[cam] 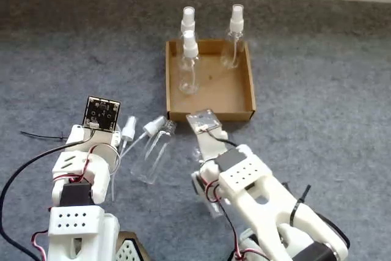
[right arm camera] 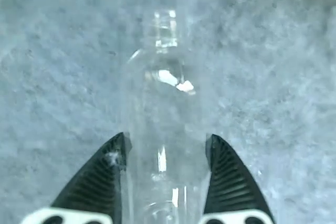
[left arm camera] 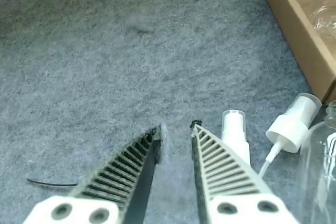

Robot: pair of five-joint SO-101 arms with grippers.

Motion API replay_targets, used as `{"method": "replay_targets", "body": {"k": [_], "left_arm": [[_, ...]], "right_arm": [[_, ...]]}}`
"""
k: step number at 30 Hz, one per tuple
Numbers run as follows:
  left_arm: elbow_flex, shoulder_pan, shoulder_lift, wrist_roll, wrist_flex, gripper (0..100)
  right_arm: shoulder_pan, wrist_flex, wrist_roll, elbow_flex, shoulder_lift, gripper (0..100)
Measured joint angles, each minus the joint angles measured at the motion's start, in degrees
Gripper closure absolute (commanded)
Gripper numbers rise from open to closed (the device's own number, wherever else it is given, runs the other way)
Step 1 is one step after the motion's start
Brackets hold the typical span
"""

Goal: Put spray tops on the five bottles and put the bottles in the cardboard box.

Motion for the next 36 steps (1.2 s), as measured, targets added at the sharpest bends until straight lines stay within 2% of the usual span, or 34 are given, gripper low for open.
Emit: {"method": "replay_targets", "body": {"k": [4,6,11,15,18,24,32,36], "left_arm": [[0.0,0.0,0.0,0.0,0.0,90],[0.0,0.0,0.0,0.0,0.0,90],[0.0,0.0,0.0,0.0,0.0,90],[0.0,0.0,0.0,0.0,0.0,90],[0.0,0.0,0.0,0.0,0.0,90],[0.0,0.0,0.0,0.0,0.0,90],[0.0,0.0,0.0,0.0,0.0,90],[0.0,0.0,0.0,0.0,0.0,90]], "right_arm": [[11.78,8.18,19.78,-3.69,0.79,98.1],[20.04,10.99,26.73,-5.98,0.88,99.3],[41.76,11.25,38.86,-13.45,1.32,99.5],[54.15,3.08,41.93,-17.49,2.81,99.5],[57.05,-0.79,42.37,-18.29,8.62,99.5],[57.67,-2.37,44.04,-24.79,24.53,98.8],[59.69,-0.44,44.22,-32.26,30.33,77.3],[60.22,4.57,44.4,-32.62,30.86,74.8]]}}
